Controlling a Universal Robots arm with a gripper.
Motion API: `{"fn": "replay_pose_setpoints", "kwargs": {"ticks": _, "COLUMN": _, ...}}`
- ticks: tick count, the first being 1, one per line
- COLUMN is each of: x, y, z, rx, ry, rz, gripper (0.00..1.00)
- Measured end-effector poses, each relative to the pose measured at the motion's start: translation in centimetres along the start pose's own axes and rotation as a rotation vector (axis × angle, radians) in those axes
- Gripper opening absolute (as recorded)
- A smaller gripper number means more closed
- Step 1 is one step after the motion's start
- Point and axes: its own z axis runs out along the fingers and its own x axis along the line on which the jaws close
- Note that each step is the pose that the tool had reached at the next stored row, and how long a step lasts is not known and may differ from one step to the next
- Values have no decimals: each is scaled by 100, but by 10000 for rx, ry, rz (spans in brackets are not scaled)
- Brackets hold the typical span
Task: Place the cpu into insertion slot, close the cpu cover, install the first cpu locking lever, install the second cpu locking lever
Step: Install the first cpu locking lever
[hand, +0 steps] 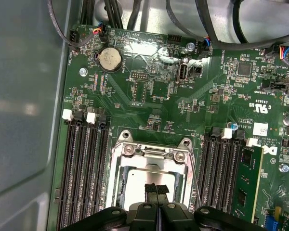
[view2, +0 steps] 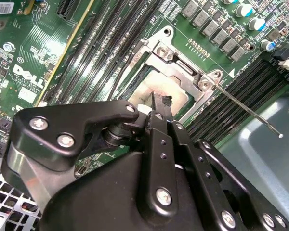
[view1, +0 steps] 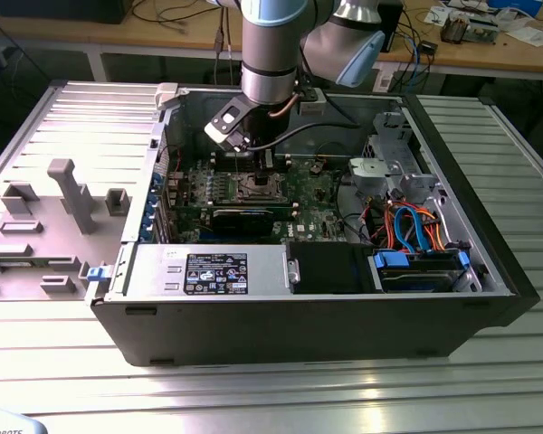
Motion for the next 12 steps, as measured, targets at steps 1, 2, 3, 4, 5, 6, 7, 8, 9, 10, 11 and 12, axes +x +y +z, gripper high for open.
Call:
{"fn": "replay_pose_setpoints", "kwargs": {"ticks": 1, "x": 0, "y": 0, "z": 0, "rx": 0, "ry": 0, "rz": 0, "gripper": 11}}
{"fn": "replay_pose_setpoints", "kwargs": {"ticks": 2, "x": 0, "y": 1, "z": 0, "rx": -1, "ry": 0, "rz": 0, "gripper": 11}}
{"fn": "replay_pose_setpoints", "kwargs": {"ticks": 3, "x": 0, "y": 1, "z": -2, "rx": 0, "ry": 0, "rz": 0, "gripper": 11}}
{"fn": "replay_pose_setpoints", "kwargs": {"ticks": 4, "x": 1, "y": 1, "z": -9, "rx": 0, "ry": -1, "rz": 0, "gripper": 11}}
{"fn": "replay_pose_setpoints", "kwargs": {"ticks": 5, "x": 0, "y": 0, "z": -32, "rx": 0, "ry": -1, "rz": 0, "gripper": 11}}
{"fn": "replay_pose_setpoints", "kwargs": {"ticks": 6, "x": 0, "y": 0, "z": -48, "rx": 0, "ry": 0, "rz": 0, "gripper": 11}}
{"fn": "replay_pose_setpoints", "kwargs": {"ticks": 7, "x": 0, "y": 0, "z": -79, "rx": 1, "ry": -4, "rz": -1, "gripper": 11}}
{"fn": "replay_pose_setpoints", "kwargs": {"ticks": 8, "x": 0, "y": 0, "z": -116, "rx": 3, "ry": -21, "rz": -3, "gripper": 11}}
{"fn": "replay_pose_setpoints", "kwargs": {"ticks": 9, "x": 0, "y": 0, "z": -132, "rx": 3, "ry": -23, "rz": -1, "gripper": 11}}
{"fn": "replay_pose_setpoints", "kwargs": {"ticks": 10, "x": 0, "y": 0, "z": -142, "rx": 3, "ry": -23, "rz": 0, "gripper": 11}}
{"fn": "replay_pose_setpoints", "kwargs": {"ticks": 11, "x": 0, "y": -1, "z": -161, "rx": 3, "ry": -23, "rz": 0, "gripper": 11}}
{"fn": "replay_pose_setpoints", "kwargs": {"ticks": 12, "x": 0, "y": -1, "z": -188, "rx": 3, "ry": -24, "rz": 0, "gripper": 11}}
